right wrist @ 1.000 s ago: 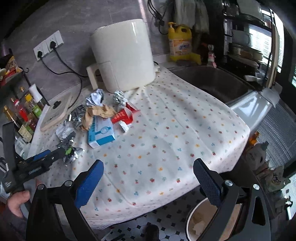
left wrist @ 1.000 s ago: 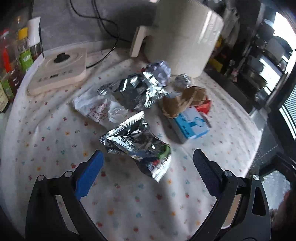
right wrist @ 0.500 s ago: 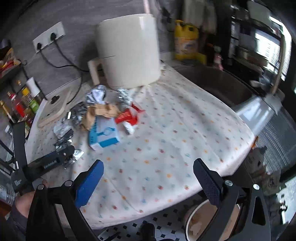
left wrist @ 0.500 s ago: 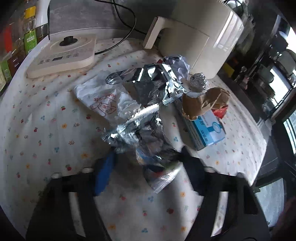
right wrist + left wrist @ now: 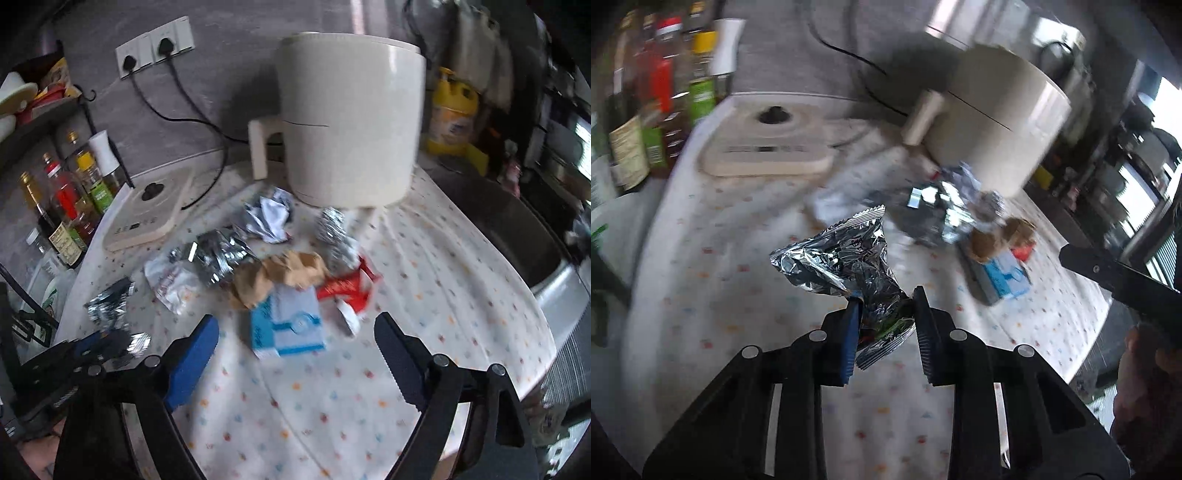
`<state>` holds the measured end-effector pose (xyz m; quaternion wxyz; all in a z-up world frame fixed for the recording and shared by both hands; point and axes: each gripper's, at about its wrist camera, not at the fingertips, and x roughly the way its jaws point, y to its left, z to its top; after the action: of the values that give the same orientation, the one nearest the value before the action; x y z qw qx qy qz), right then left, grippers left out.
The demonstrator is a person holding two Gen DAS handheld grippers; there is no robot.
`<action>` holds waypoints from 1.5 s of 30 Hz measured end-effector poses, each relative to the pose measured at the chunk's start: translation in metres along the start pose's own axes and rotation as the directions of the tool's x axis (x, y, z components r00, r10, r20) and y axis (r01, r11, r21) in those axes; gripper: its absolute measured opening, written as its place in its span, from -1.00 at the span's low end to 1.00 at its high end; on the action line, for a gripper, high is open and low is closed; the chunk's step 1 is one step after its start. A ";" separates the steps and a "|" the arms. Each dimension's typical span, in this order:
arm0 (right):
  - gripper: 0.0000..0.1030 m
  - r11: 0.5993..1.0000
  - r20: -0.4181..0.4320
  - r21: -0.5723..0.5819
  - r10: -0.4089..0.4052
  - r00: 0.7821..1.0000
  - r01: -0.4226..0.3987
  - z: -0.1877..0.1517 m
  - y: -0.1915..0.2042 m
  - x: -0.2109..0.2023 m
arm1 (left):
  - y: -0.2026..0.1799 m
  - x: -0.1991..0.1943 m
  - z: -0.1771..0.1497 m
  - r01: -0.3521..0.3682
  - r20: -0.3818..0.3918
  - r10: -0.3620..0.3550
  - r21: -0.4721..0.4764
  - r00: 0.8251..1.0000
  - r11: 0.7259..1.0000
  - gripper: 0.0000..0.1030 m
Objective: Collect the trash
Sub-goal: 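Grasp the silver foil snack bag with the left tool while the right tool grasps brown paper, then carry both items over the white bin while the right tool releases the brown paper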
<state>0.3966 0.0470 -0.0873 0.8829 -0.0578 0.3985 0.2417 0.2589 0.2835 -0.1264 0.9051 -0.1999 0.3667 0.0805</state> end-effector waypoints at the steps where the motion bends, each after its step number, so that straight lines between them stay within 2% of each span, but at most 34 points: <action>1: 0.64 1.000 0.001 -0.009 0.006 1.000 -0.006 0.004 0.004 0.004 | 0.006 -0.002 0.000 -0.011 0.004 0.011 -0.015 1.000 1.000 -0.46; 6: 0.73 0.999 -0.003 -0.043 0.011 1.000 -0.011 0.015 0.013 0.019 | 0.028 -0.014 0.003 -0.060 0.030 0.063 -0.078 0.998 0.995 -0.46; 8: 0.86 0.999 -0.005 -0.054 0.001 1.000 -0.001 0.017 0.015 0.026 | 0.034 -0.018 0.004 -0.067 0.039 0.071 -0.093 0.997 0.993 -0.46; 13: 0.84 0.993 -0.022 -0.107 -0.054 0.998 0.051 0.021 0.017 0.057 | 0.037 -0.022 0.003 -0.075 0.041 0.079 -0.096 0.996 0.993 -0.46; 14: 0.59 0.994 -0.025 -0.103 -0.050 0.998 0.048 0.020 0.014 0.060 | 0.036 -0.022 0.003 -0.073 0.041 0.077 -0.095 0.996 0.993 -0.46; 15: 0.23 0.994 -0.032 -0.101 -0.034 0.999 0.031 0.020 0.012 0.063 | 0.035 -0.022 0.003 -0.070 0.042 0.074 -0.094 0.996 0.993 -0.46; 16: -0.77 0.995 -0.073 -0.101 0.007 0.997 -0.014 0.019 0.008 0.068 | 0.034 -0.022 0.003 -0.066 0.042 0.070 -0.091 0.997 0.994 -0.46; 17: -0.80 0.995 -0.093 -0.097 0.019 0.996 -0.028 0.018 0.005 0.070 | 0.033 -0.022 0.003 -0.062 0.043 0.066 -0.087 0.997 0.994 -0.46; 23: -0.84 0.991 -0.026 -0.125 0.049 0.998 -0.052 0.000 -0.006 0.029 | 0.014 -0.015 0.002 -0.024 0.044 0.026 -0.063 0.999 0.998 -0.46; 33: -0.83 0.999 0.035 0.034 0.020 0.999 -0.021 -0.034 -0.064 -0.042 | -0.055 -0.003 0.006 0.091 0.036 -0.094 0.057 0.995 0.994 -0.45; 39: -0.83 0.991 0.040 0.127 -0.045 0.998 0.040 -0.062 -0.113 -0.076 | -0.117 0.002 -0.001 0.183 0.005 -0.186 0.160 0.982 0.970 -0.45; 45: -0.83 0.973 0.029 0.202 -0.118 0.993 0.110 -0.099 -0.160 -0.114 | -0.179 0.005 -0.024 0.269 -0.064 -0.261 0.238 0.963 0.933 -0.45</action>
<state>0.3409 -0.1659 -0.0850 0.9045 0.0135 0.3987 0.1505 0.3003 0.1108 -0.0913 0.9194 -0.1358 0.3576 -0.0912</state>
